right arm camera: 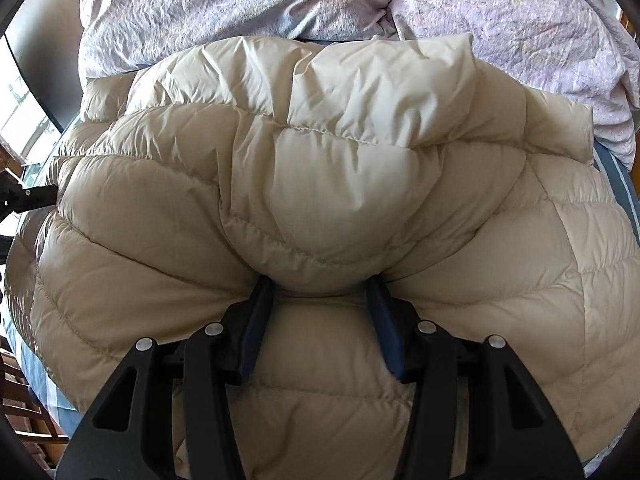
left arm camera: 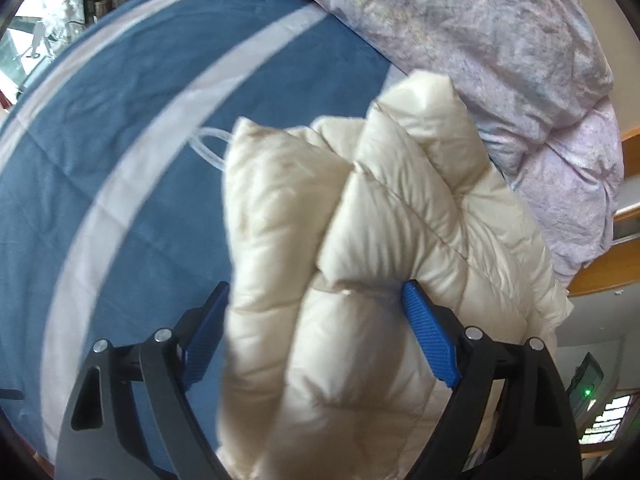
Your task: Fold large clothes
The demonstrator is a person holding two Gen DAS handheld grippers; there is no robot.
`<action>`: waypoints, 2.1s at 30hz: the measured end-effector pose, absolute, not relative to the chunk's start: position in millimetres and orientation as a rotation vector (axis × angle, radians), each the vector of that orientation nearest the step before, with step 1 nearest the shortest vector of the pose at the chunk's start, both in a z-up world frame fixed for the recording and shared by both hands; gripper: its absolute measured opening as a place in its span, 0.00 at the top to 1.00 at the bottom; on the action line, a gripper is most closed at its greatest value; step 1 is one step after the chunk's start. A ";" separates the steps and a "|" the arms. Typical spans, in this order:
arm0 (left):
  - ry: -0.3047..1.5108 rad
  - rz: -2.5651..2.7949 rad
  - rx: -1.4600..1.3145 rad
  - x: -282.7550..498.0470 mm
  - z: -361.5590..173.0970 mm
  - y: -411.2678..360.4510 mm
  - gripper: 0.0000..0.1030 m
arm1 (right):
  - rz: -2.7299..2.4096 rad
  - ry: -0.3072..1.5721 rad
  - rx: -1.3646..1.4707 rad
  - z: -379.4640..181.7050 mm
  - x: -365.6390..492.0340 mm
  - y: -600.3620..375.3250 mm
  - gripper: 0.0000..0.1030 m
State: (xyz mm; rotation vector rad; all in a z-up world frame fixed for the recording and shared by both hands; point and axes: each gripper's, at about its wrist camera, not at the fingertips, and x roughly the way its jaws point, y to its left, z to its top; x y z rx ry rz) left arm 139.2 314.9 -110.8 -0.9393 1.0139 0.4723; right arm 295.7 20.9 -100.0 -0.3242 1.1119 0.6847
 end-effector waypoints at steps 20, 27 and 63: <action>0.839 0.367 -0.899 140.7 -38.6 273.0 0.85 | 0.710 1.114 -0.303 -100.3 295.7 18.5 0.49; 0.751 0.269 -0.877 155.5 13.7 234.1 0.86 | 0.733 1.120 -0.282 -100.5 298.3 17.0 0.49; 0.799 0.258 -0.692 272.3 48.8 32.5 0.85 | 0.760 1.087 -0.154 -74.1 313.9 -163.9 0.50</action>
